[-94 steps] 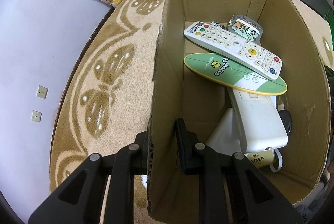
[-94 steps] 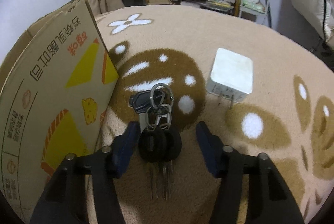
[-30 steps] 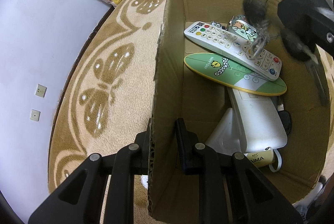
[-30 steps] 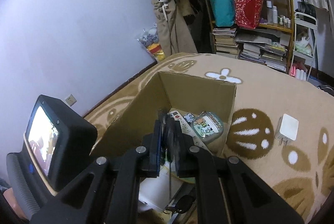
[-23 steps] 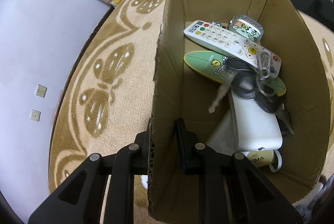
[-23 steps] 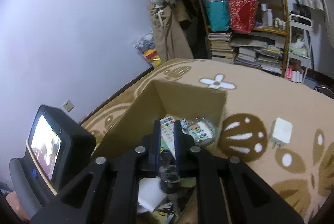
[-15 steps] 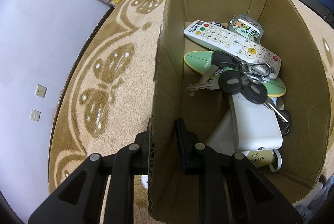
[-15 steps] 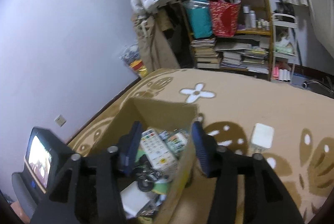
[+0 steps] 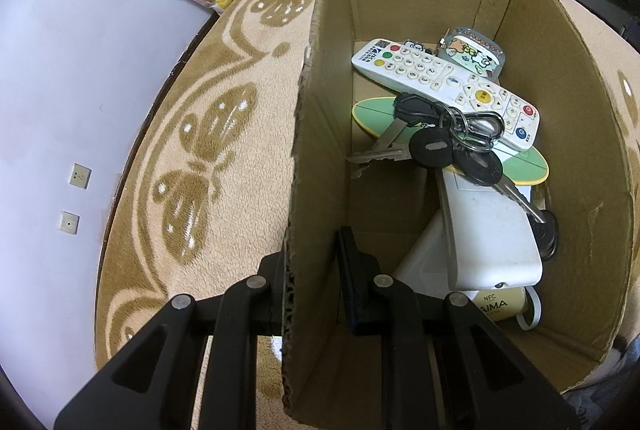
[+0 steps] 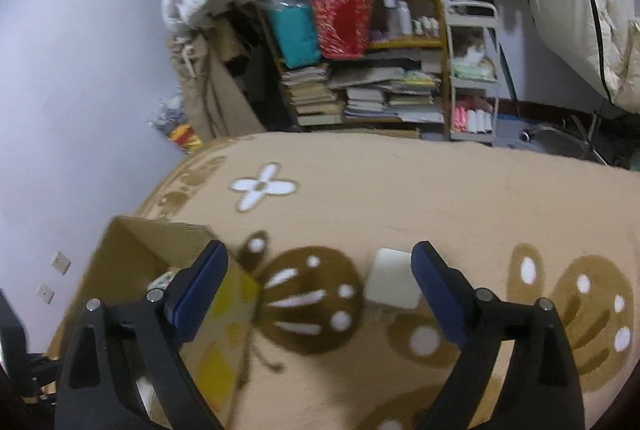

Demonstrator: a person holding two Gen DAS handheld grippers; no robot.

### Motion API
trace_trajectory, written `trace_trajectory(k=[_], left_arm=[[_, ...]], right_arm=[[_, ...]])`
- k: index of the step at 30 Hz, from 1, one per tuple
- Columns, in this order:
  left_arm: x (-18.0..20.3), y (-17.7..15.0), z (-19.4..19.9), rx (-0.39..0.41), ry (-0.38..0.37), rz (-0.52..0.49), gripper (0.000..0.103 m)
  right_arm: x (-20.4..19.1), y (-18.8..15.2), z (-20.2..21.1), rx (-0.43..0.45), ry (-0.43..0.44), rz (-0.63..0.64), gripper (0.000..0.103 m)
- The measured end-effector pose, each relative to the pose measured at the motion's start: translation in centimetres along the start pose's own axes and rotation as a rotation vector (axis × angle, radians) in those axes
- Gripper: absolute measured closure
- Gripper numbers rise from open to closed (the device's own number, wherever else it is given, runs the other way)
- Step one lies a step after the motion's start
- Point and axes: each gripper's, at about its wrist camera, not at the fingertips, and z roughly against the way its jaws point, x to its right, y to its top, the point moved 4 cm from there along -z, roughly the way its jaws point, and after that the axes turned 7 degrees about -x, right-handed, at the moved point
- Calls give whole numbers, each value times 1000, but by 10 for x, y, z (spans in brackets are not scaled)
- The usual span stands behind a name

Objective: Organize rigid objects
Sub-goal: 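Move the right tool back and grasp the white square charger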

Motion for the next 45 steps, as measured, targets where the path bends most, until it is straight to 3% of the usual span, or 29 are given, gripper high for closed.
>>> trace_trajectory(k=[7,19,20,24,25,28,39,45], left_arm=[[3,0,-1,-2,-2,1,84],[4,1,1,-4,5,-3,84],[3,2,1,-4,5,-2,84],[4,2,1,-3,10,-5,84],[4,1,1,-3,12,-7,84],[4,2,2,-3,10,-5,84],[4,3,3,-5,6,-2,84],[4,3,3,-5,6,-2,84]], right_arm=[[32,-5,-33,-54,-88,-30,5],[50,-13,-72,-143,-93,-22,6],[51,-14,-75,-152,-91,-18,7],[53,-24,-83,-207,-135,0,32],[54,-26,-86,-220,-136,-4,33],[55,-27,-84,-199,-157,2,48],[38,-38,-58,-165,-159,71,50],[15,-30,-24,-73,-80,96,50]])
